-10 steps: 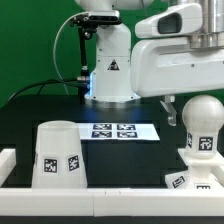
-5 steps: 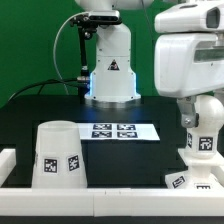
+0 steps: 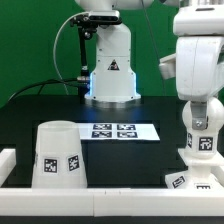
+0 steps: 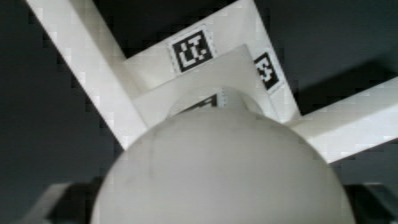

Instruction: Assemble lamp

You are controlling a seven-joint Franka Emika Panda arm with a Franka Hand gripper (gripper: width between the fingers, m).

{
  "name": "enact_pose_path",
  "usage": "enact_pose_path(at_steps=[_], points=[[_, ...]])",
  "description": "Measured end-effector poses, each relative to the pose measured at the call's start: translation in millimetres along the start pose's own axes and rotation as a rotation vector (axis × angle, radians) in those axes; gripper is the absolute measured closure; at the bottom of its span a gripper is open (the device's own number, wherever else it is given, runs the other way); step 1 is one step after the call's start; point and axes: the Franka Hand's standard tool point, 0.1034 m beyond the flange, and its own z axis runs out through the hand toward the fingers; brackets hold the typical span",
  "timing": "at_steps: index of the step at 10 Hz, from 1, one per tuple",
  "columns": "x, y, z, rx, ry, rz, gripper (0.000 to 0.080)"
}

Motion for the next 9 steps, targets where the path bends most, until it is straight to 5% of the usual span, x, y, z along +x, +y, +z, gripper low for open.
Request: enact_pose_path(at_steps=[4,9], points=[[0.2,1.6,0.5,-0.012,0.015,0.123,0.0225],[0.3,6.9,0.3,-0.008,0.095,0.880,0.0223]])
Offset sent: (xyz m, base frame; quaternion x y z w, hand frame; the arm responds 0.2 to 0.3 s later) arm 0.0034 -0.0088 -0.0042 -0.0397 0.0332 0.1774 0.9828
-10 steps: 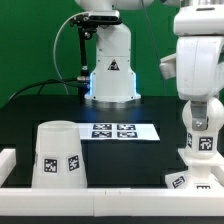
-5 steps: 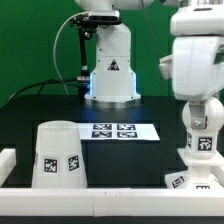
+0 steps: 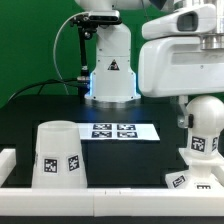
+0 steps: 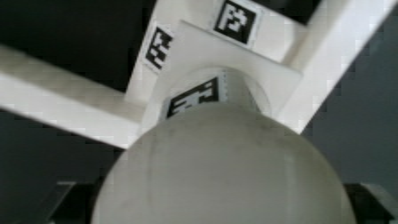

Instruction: Assemble lamp

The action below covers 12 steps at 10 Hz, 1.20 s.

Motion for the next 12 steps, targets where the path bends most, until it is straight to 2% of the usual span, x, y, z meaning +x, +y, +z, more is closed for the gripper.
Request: enact_pose_path(at_steps=[5,6,8,10,12], points=[[0.2,5.3,-0.8,-0.001,0.004,0.307,0.0223],[-1.4,5.9,-0.1,-0.005,0.014,0.511,0.0223],[-7.5,-0.1,1.6,0.004,0.006,0.821,0.0223],[-7.8,-5.2,3.2,0.042,-0.012,1.161,0.0223],[-7.8,-3.0,3.8,0.081,-0.027,1.312,0.0223]])
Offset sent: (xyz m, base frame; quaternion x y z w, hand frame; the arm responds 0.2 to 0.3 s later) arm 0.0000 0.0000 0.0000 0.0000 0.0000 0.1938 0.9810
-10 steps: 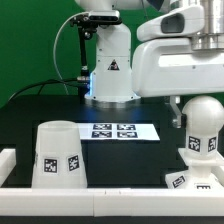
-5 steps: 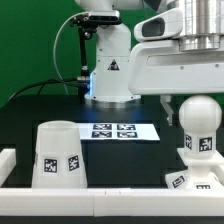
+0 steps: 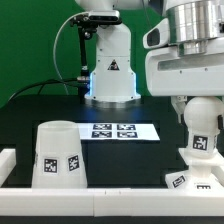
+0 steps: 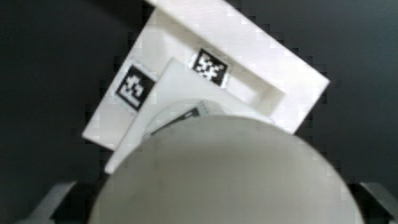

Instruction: Assemble lamp

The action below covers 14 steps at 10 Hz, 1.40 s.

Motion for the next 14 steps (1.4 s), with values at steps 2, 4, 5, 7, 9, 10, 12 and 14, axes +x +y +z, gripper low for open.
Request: enact_pose_path(at_steps=[2,4,5,7,9,10,12,14], points=[[-1.0,0.0,0.3,-0.001,-0.001,-0.017,0.0163],[-4.1,0.5,-0.2,-0.028,-0.010,-0.248,0.0119],[-9.0,-1.6,-2.6,-0.063,-0.034,-0.445,0.0103],[-9.7,0.9,-2.4,-0.084,-0.082,-0.702,0.0101],[-9.3,0.3,-2.5,-0.078,-0.082,-0.788,0.0101],[-8.9,0.5,-2.5,-0.076,-0.086,-0.879,0.0101],[-10.1,-1.6,-7.7,-0.124,-0.105,-1.216,0.0101],[-15.5,-6.4,-8.8,-0.149,-0.117,-1.540,0.0101]])
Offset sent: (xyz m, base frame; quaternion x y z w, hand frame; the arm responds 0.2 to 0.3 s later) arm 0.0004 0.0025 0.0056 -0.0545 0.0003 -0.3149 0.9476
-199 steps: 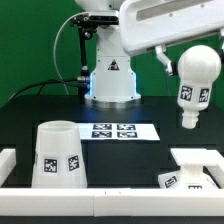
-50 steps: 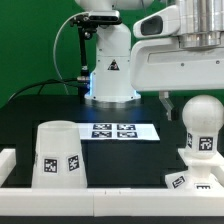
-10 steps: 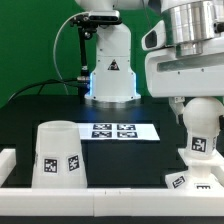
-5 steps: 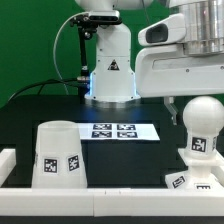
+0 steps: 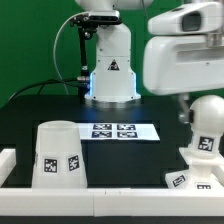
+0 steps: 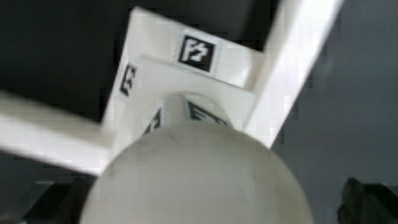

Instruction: Assemble lamp

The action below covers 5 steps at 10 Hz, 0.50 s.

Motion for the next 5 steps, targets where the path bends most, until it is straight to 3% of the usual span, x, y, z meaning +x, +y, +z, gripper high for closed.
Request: enact_pose_path(at_steps=[5], points=[[-2.2,6.8,0.1,-0.004,-0.002,-0.267,0.0101]])
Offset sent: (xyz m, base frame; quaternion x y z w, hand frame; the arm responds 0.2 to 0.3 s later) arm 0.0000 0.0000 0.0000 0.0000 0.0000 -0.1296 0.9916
